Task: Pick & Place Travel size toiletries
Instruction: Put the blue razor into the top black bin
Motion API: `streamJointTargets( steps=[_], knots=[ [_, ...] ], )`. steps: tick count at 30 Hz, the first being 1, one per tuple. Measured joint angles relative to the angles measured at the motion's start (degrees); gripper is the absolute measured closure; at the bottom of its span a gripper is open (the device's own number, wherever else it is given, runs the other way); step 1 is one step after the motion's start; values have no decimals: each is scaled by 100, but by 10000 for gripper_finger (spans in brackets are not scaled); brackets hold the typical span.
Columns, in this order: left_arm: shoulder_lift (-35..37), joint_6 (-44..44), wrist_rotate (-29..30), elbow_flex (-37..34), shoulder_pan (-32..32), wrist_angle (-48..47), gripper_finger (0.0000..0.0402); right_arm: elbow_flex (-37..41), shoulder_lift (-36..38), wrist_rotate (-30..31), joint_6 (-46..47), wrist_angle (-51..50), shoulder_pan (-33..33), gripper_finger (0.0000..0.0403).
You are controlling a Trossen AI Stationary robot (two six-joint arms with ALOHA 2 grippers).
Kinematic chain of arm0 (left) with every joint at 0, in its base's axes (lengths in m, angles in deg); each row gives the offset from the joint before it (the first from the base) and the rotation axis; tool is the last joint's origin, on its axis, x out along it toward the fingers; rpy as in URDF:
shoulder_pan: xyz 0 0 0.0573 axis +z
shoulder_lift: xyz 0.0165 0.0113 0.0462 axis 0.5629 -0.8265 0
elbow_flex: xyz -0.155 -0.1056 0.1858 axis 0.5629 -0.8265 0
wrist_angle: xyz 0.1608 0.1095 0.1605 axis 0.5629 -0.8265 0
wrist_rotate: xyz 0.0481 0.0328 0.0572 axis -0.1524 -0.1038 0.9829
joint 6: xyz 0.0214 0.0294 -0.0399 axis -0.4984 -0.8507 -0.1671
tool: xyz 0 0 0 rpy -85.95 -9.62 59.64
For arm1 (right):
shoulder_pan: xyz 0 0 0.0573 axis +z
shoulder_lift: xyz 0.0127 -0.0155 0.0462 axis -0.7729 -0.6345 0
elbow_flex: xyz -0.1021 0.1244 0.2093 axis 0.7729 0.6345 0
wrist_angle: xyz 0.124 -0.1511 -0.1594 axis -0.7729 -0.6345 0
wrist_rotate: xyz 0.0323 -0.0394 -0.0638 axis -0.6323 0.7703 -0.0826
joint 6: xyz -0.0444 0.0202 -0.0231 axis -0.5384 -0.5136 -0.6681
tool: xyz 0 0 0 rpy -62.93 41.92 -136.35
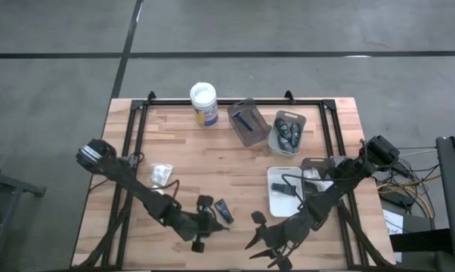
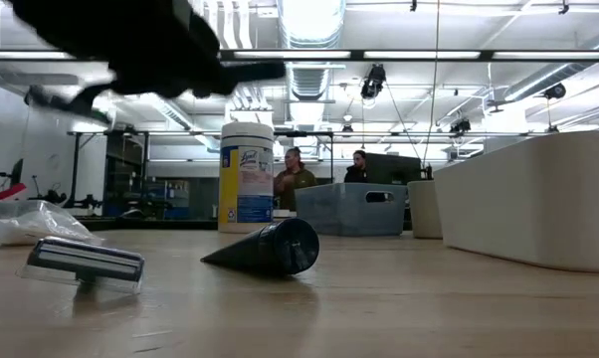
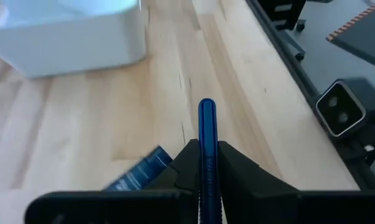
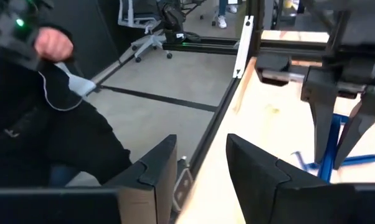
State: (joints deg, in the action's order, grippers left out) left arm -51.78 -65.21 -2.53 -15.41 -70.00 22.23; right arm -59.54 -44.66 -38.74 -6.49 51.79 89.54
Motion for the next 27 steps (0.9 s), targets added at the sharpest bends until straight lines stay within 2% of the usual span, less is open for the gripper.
streamJointTargets(
  steps=[10,16,27],
  knots=[
    [520,-142,-11,0,131,-231,358,-56,87,-2,-505,-168,-460,250],
    [645,-223,-567,-4,216,-485,357,-68,384,-2,-856,-774,-792,234],
    [966,-392,-903,-177,777,-567,358,-55,599,-4,-1755,-990,-1226,221]
  ],
)
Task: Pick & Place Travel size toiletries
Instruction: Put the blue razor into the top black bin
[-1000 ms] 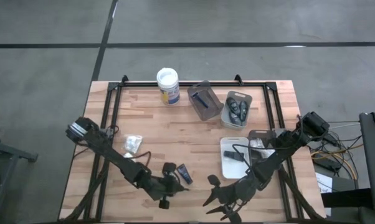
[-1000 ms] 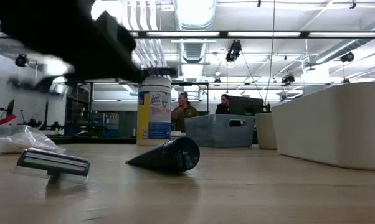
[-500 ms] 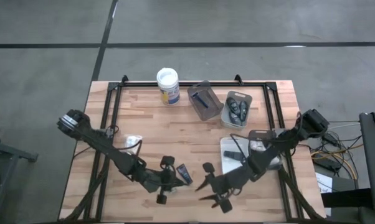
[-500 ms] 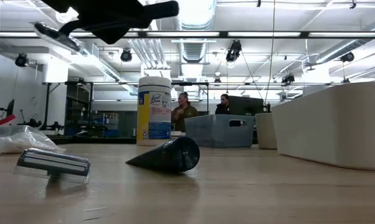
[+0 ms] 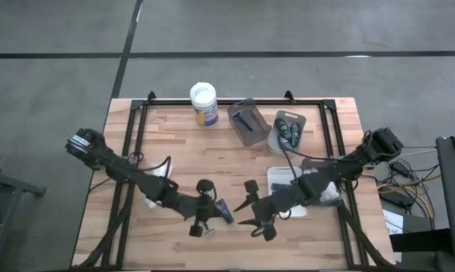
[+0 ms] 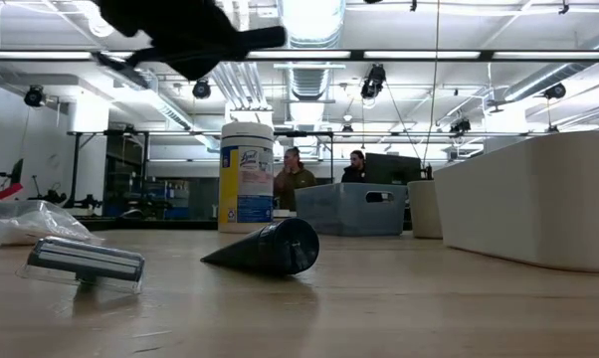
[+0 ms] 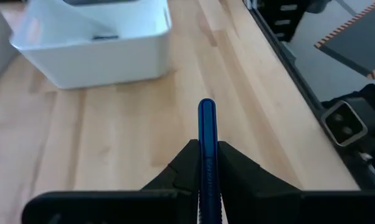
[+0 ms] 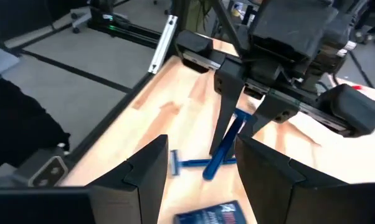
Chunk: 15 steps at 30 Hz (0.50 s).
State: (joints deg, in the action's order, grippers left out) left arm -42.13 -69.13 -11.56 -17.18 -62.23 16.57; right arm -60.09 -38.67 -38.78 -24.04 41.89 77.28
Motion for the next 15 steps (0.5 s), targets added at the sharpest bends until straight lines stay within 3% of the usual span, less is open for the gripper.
streamJointTargets(
  steps=[8,15],
  knots=[
    [54,-454,14,0,364,110,357,0,0,0,122,-95,-419,245],
    [232,-901,659,0,551,107,357,2,0,-2,349,-384,-846,271]
  ],
)
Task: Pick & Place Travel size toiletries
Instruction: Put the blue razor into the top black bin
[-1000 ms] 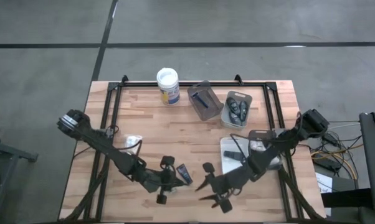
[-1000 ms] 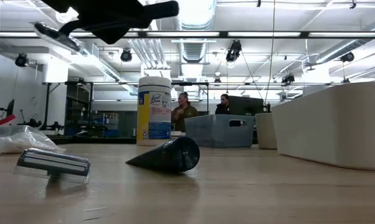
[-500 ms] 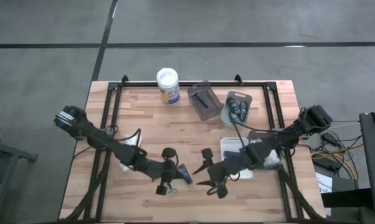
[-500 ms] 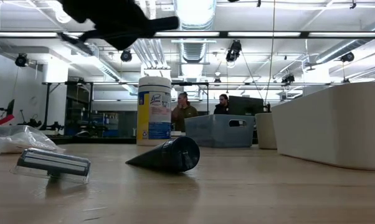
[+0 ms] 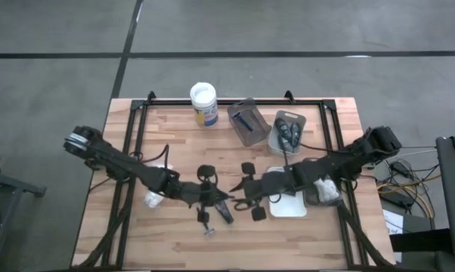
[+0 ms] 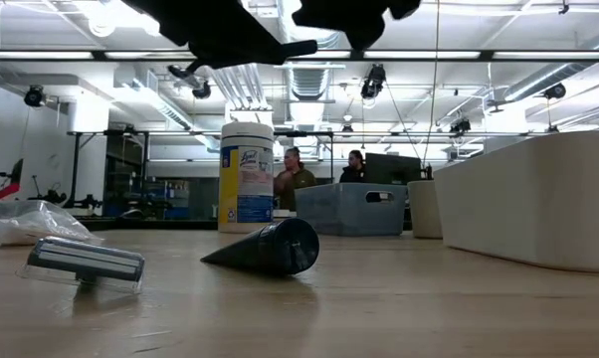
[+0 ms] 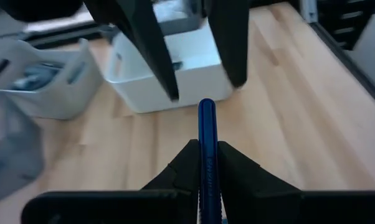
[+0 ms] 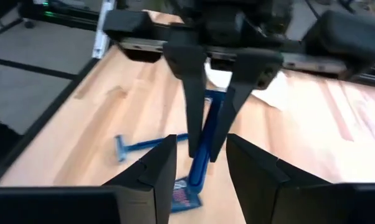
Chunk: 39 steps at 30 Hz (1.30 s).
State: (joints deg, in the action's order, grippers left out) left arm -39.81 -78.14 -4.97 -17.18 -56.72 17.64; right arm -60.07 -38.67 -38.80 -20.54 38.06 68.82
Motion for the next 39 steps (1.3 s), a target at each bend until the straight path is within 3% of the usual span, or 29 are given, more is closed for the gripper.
streamJointTargets(
  steps=[11,26,33,39],
  knots=[
    [267,-312,106,-7,394,-131,357,75,0,-8,-248,-111,-493,306],
    [318,-477,109,-11,705,-190,352,79,-2,28,-811,-292,-684,365],
    [318,-624,85,-13,741,-198,334,70,0,-60,-842,-395,-809,365],
    [316,-753,43,-15,797,-240,294,70,0,-172,-947,-410,-878,360]
  ],
)
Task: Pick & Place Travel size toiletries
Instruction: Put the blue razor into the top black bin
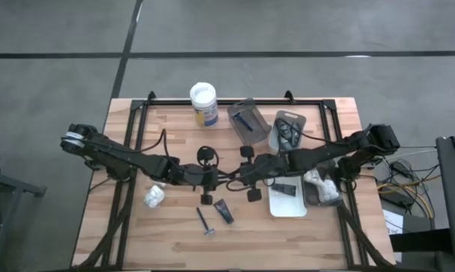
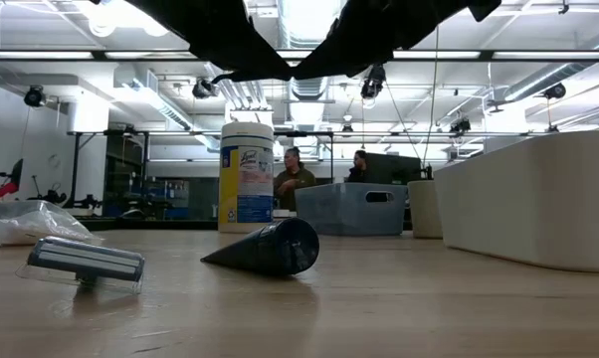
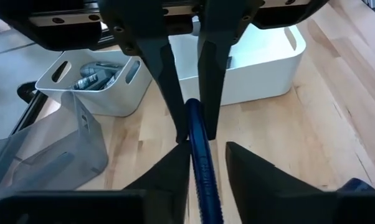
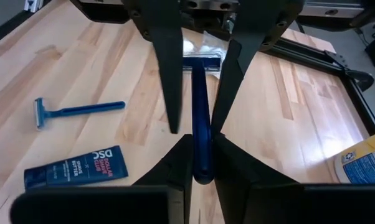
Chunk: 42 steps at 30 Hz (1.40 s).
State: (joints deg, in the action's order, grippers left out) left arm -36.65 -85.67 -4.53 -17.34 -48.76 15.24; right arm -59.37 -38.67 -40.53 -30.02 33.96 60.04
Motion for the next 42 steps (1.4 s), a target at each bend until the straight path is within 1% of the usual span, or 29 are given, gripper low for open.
streamJointTargets(
  steps=[4,7,13,17,20,25,31,35,39,42],
  knots=[
    [0,-23,-6,0,58,-33,260,0,0,-17,-6,-50,-58,367],
    [12,-44,78,5,96,37,236,12,-7,-89,97,-262,-111,365],
    [121,-134,81,7,105,0,205,13,-4,-75,229,-511,-190,359],
    [257,-179,66,7,105,-15,200,13,-7,-59,290,-496,-234,367],
    [337,-179,64,7,105,-133,200,13,-7,-54,318,-545,-297,366],
    [454,-22,39,7,100,-451,200,11,28,45,433,-870,-385,357],
    [529,31,40,7,91,-663,200,15,263,78,474,-1230,-570,368],
    [542,35,40,7,89,-753,200,77,527,370,513,-1337,-740,366],
    [544,72,40,4,89,-949,201,127,772,1027,789,-1681,-954,353],
    [544,117,42,4,92,-1055,202,140,927,1444,1093,-2027,-1137,354]
  ],
)
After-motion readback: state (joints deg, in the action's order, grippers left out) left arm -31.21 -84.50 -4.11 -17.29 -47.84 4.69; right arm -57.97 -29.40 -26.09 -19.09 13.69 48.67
